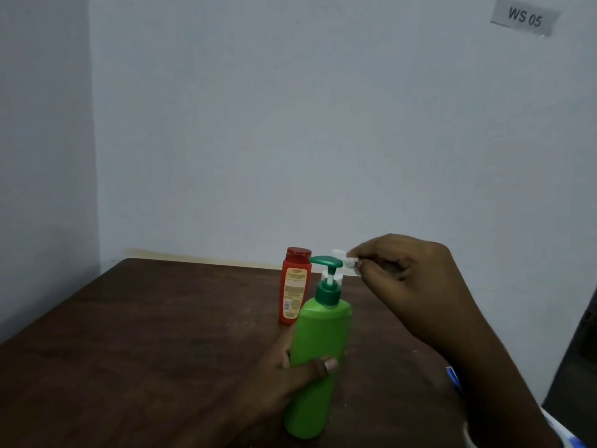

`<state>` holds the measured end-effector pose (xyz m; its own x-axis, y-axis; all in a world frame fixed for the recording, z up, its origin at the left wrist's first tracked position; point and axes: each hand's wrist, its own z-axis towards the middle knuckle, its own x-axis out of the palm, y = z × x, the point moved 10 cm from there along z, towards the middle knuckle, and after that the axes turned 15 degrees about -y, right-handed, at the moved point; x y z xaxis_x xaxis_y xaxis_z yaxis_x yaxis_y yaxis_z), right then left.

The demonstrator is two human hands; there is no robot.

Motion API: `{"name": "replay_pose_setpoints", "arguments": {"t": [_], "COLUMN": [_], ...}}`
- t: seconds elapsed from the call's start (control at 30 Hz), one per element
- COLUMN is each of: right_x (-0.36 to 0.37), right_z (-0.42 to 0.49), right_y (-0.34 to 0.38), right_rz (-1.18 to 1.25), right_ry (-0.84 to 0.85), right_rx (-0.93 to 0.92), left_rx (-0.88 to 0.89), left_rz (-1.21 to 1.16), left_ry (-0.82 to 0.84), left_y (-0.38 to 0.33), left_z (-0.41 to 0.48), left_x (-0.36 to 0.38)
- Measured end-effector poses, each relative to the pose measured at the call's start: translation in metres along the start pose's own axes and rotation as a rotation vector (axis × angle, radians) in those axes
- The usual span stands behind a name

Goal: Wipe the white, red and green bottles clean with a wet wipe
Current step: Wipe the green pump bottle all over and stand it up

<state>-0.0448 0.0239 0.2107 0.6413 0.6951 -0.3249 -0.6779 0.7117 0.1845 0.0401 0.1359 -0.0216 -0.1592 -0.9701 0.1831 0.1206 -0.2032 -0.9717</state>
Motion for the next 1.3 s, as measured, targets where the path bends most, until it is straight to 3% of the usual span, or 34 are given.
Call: {"name": "replay_pose_setpoints", "arguments": {"t": [0.13, 0.33, 0.43, 0.57, 0.7, 0.83, 0.97, 1.13, 1.3], "right_x": [0.009, 0.014, 0.020, 0.014, 0.023, 0.016, 0.019, 0.015, 0.019], "right_z": [-0.010, -0.059, -0.064, -0.057, -0.066, -0.057, -0.066, -0.056, -0.065], "right_y": [0.017, 0.020, 0.018, 0.009, 0.019, -0.004, 0.020, -0.001, 0.019], "right_rz": [0.078, -0.033, -0.073, -0.077, -0.059, -0.057, 0.021, -0.024, 0.047], "right_ry": [-0.174, -0.311, -0.272, -0.333, -0.261, -0.274, -0.228, -0.266, -0.220], "right_rx": [-0.049, -0.176, -0.198, -0.086, -0.204, -0.092, -0.249, -0.151, -0.282], "left_rx": [0.016, 0.029, 0.029, 0.025, 0.023, 0.033, 0.050, 0.045, 0.039], "left_rz": [0.025, -0.008, 0.004, 0.051, 0.034, 0.020, -0.018, 0.032, 0.011], "left_ry": [-0.001, -0.028, -0.036, -0.022, -0.031, -0.007, -0.022, -0.007, -0.043], "left_y": [-0.003, -0.005, -0.007, -0.007, -0.006, -0.008, -0.008, -0.003, -0.002], "left_z": [-0.001, -0.003, -0.004, -0.002, -0.003, -0.004, -0.004, 0.000, 0.000], "left_x": [-0.001, -0.003, -0.002, -0.003, -0.003, 0.002, 0.001, -0.001, -0.003]}}
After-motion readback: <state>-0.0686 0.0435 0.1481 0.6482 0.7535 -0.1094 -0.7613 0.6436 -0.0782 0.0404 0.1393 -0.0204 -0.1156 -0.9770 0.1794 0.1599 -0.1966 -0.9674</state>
